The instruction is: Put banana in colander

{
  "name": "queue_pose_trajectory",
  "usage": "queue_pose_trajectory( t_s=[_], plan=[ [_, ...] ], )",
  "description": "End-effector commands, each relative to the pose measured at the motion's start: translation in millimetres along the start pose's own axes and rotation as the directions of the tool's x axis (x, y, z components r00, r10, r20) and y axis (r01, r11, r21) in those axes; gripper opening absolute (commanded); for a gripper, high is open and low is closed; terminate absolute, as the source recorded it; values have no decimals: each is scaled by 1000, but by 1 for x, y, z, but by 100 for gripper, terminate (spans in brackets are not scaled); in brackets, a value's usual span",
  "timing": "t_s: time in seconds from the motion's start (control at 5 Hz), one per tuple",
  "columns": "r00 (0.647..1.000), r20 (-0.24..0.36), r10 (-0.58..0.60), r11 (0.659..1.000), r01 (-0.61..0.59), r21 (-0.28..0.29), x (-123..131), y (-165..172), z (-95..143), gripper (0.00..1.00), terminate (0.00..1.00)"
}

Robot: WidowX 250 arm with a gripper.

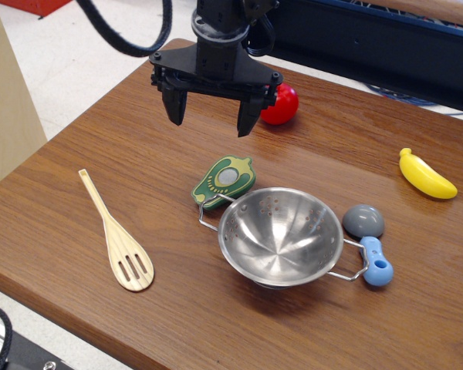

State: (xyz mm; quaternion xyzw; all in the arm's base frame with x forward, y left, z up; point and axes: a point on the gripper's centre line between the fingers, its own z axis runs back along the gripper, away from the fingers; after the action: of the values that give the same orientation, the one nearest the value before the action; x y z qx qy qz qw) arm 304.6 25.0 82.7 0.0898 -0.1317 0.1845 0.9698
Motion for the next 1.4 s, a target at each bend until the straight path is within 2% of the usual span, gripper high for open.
queue_pose_trajectory(
  t_s=[0.0,0.2,0.4,0.6,0.8,1.0,1.2],
  plan=[
    [1000,0,0,1000,0,0,0,0,0,100,0],
    [977,-54,206,978,-206,4,16,-25,12,100,0],
    [944,-56,326,945,-327,-9,17,-50,13,100,0],
    [931,-106,350,935,-353,-11,14,-81,11,100,0],
    [899,-138,416,907,-422,-14,14,-111,12,100,0],
    [847,-158,507,859,-511,17,19,-148,9,100,0],
    [822,-131,554,829,-559,-3,19,-175,3,100,0]
  ],
)
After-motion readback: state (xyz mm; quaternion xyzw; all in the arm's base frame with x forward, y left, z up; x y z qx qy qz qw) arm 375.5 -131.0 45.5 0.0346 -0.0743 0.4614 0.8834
